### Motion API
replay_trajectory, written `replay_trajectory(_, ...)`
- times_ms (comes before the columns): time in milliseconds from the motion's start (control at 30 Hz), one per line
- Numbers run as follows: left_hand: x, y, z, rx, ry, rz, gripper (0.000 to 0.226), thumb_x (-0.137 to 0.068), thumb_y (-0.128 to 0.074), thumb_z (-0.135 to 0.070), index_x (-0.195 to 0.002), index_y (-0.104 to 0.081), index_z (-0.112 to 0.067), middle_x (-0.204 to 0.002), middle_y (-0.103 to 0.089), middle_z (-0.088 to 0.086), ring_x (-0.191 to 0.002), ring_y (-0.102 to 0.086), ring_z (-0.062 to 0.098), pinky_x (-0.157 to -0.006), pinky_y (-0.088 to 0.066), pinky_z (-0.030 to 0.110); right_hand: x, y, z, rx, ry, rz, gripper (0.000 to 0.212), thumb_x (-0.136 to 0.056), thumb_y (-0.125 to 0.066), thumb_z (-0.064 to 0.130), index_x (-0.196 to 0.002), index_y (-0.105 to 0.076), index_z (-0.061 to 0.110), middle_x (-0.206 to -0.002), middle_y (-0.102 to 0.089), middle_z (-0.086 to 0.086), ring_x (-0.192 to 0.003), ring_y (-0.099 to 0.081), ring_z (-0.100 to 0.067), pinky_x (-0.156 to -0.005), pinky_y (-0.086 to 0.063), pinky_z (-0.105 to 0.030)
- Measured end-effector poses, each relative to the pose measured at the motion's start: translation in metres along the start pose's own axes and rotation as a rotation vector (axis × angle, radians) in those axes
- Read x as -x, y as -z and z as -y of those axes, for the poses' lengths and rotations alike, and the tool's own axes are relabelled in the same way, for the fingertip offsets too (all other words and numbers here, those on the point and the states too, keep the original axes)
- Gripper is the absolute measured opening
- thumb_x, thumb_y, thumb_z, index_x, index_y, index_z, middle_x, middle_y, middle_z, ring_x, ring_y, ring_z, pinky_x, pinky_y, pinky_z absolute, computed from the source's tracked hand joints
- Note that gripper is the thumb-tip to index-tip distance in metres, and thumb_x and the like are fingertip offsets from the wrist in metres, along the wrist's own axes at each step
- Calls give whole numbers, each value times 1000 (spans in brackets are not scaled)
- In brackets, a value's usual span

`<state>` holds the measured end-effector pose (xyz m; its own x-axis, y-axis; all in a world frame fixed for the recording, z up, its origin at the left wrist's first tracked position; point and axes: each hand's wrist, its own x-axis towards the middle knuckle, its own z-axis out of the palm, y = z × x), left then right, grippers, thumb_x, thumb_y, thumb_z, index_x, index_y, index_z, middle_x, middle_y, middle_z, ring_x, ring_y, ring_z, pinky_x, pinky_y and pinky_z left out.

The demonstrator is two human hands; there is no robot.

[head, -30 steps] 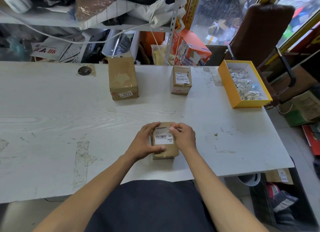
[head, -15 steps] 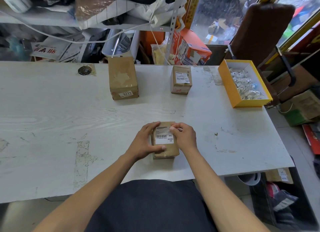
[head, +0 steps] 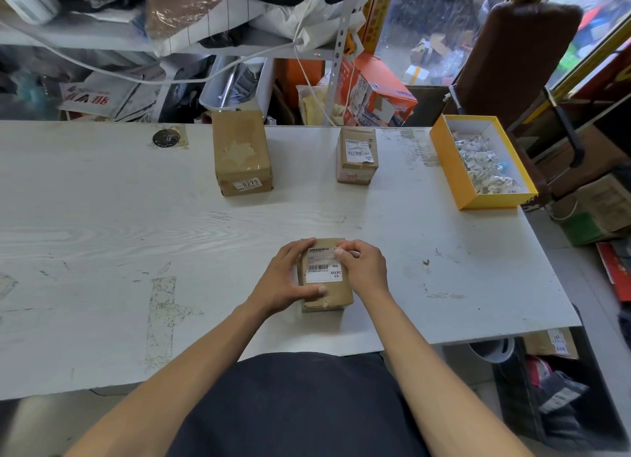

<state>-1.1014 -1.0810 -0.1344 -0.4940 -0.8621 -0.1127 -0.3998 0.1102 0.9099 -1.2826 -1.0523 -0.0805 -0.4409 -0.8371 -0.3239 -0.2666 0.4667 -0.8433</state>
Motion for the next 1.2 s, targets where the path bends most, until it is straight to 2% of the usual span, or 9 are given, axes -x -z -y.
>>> replay_trajectory(167,0,0,-1,-8,5,-2,96,-64,-90,-44,-145,-38,-44,-138,-39,-23,-127,-32,-17,-111,-35,26,-1,0,-1,12,-1,-1,10,-86,-68,16,-77,-67,21,-93,-72,3,-86,-69,-12,-66,-51,-22)
replay_trajectory(267,0,1,-1,-8,0,-1,96,-65,-90,-43,-145,-38,-44,-139,-39,-22,-127,-32,-17,-111,-35,26,-1,0,-1,10,-3,-2,13,-86,-69,16,-75,-67,23,-92,-72,4,-88,-69,-13,-72,-54,-27)
replay_trajectory(433,0,1,-1,0,-2,0,96,-64,-90,-44,-144,-37,-46,-141,-39,-18,-128,-35,-12,-110,-34,24,0,0,-1,13,-1,-5,9,-86,-69,16,-78,-68,20,-91,-71,7,-87,-67,-11,-68,-49,-22)
replay_trajectory(533,0,1,-1,2,-3,-1,95,-64,-90,-44,-143,-37,-47,-141,-39,-18,-129,-37,-7,-109,-33,22,-2,-1,-3,-7,-1,1,12,-85,-69,15,-75,-67,21,-93,-72,7,-90,-69,-13,-74,-54,-28)
replay_trajectory(633,1,1,-1,-1,-6,-2,95,-65,-90,-43,-143,-37,-48,-140,-39,-20,-128,-35,-12,-108,-33,20,-2,-1,-4,-1,1,8,13,-85,-68,16,-74,-66,22,-95,-72,7,-90,-69,-14,-76,-57,-32)
replay_trajectory(733,1,1,0,0,-3,-4,95,-65,-90,-43,-142,-36,-49,-141,-39,-19,-128,-33,-15,-107,-33,20,-2,0,-3,7,6,5,13,-86,-68,15,-75,-66,21,-96,-72,5,-89,-69,-13,-70,-53,-24)
replay_trajectory(867,1,1,-1,10,0,-1,96,-63,-90,-45,-143,-37,-48,-143,-39,-16,-131,-37,-6,-111,-33,24,-1,0,-2,-18,2,-2,13,-87,-69,15,-75,-66,21,-93,-72,6,-87,-69,-12,-65,-49,-19)
replay_trajectory(1067,1,0,-2,11,-5,-4,96,-61,-86,-52,-144,-38,-46,-143,-40,-16,-132,-38,-1,-112,-34,27,-2,-1,-5,-22,2,5,17,-87,-68,16,-72,-65,23,-97,-72,7,-90,-69,-14,-75,-57,-31)
replay_trajectory(1200,1,1,-2,13,-2,-1,97,-60,-86,-54,-145,-38,-44,-143,-40,-14,-133,-39,2,-113,-35,29,-1,-1,-3,-16,7,3,15,-87,-68,17,-74,-65,23,-98,-72,7,-90,-69,-12,-70,-54,-25)
